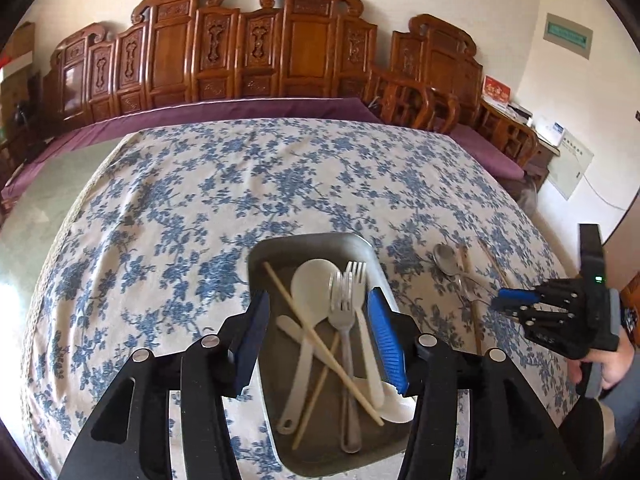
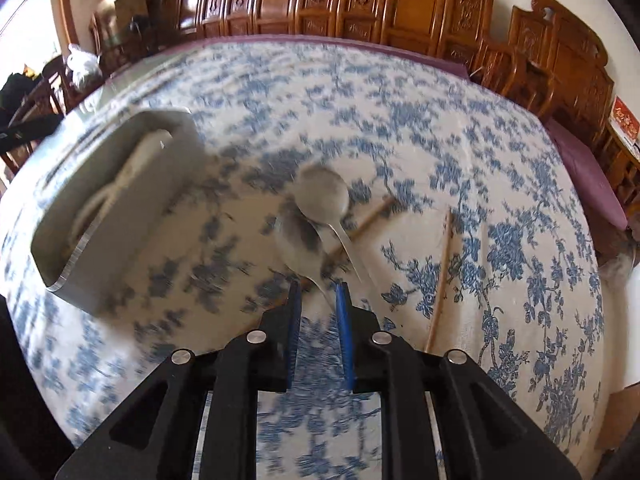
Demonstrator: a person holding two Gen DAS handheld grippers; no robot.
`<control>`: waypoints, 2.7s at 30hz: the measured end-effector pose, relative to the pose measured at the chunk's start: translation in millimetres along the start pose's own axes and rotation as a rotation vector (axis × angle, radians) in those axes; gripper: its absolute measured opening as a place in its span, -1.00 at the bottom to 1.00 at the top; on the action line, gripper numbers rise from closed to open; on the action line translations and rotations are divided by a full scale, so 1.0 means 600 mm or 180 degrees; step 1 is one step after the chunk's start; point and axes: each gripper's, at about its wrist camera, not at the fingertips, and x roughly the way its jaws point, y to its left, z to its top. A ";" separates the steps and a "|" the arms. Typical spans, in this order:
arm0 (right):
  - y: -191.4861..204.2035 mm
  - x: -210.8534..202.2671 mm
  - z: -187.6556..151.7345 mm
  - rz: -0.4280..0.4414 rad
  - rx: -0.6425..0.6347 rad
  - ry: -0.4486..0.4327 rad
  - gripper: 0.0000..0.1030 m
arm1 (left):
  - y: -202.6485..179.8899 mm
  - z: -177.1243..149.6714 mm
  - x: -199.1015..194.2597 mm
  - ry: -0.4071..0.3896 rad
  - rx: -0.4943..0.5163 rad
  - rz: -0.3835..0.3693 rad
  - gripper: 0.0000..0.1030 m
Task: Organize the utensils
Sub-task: 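Grasp a metal spoon from the cloth with the right tool, then grasp a wooden chopstick with the left tool while the right tool holds the metal spoon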
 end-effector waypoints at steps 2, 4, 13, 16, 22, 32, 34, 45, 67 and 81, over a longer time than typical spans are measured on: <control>-0.001 0.014 0.001 -0.0004 -0.0061 0.0057 -0.62 | -0.006 -0.001 0.003 0.0012 0.0028 -0.0010 -0.05; 0.000 0.025 0.004 -0.0006 -0.0105 0.0098 -0.62 | -0.011 -0.002 0.004 0.0018 0.0046 -0.0018 -0.05; 0.002 0.038 0.011 0.0005 -0.0209 0.0205 -0.64 | -0.027 -0.006 0.004 0.0022 0.0121 -0.0043 -0.05; 0.012 0.036 0.008 -0.0002 -0.0261 0.0219 -0.86 | -0.029 -0.004 0.002 0.0007 0.0126 -0.0050 -0.05; 0.028 0.034 0.002 -0.0067 -0.0360 0.0235 -0.93 | -0.038 -0.006 0.000 0.0004 0.0151 -0.0038 -0.05; 0.007 -0.067 -0.033 -0.0081 -0.0010 -0.0128 -0.93 | -0.091 -0.015 -0.009 -0.0046 0.0271 -0.0092 -0.05; -0.004 -0.090 -0.047 -0.0114 0.0065 -0.0182 -0.93 | -0.109 -0.018 -0.008 -0.0042 0.0314 -0.0109 -0.05; -0.080 -0.146 -0.127 -0.0237 0.0406 -0.0307 -0.93 | -0.218 -0.053 0.022 0.0157 0.0585 -0.0228 -0.05; -0.113 -0.148 -0.140 -0.0104 0.0594 -0.0334 -0.92 | -0.325 -0.077 0.217 0.0789 0.0919 -0.0076 -0.66; -0.100 -0.164 -0.133 -0.0150 0.0505 -0.0390 -0.92 | -0.305 -0.108 0.146 0.1023 0.0962 -0.0161 -0.92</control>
